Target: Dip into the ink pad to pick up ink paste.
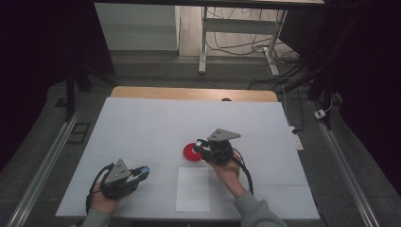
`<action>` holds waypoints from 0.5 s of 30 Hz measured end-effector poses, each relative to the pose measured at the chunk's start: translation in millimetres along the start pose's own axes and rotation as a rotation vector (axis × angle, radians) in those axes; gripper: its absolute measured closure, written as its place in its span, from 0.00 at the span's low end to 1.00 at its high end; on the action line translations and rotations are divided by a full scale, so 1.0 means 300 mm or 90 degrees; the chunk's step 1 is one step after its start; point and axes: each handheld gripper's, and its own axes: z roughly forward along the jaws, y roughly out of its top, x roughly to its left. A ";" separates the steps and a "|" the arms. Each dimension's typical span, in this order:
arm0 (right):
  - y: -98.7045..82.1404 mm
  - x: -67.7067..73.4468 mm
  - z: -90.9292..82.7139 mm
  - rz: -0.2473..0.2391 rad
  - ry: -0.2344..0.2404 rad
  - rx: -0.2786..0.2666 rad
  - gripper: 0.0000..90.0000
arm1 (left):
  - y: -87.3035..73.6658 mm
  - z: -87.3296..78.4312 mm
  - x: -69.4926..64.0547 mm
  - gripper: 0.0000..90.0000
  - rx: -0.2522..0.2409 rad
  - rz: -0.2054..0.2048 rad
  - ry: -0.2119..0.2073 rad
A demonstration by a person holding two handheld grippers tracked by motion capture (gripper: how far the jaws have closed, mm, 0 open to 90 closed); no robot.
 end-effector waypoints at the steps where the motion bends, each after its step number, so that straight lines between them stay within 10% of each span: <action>1: 0.000 0.000 -0.002 0.000 -0.002 0.002 0.74 | 0.000 -0.001 0.000 0.83 0.000 0.000 0.000; 15: -0.007 0.004 -0.032 -0.002 -0.001 0.003 0.74 | 0.000 -0.002 0.001 0.83 -0.001 0.000 0.001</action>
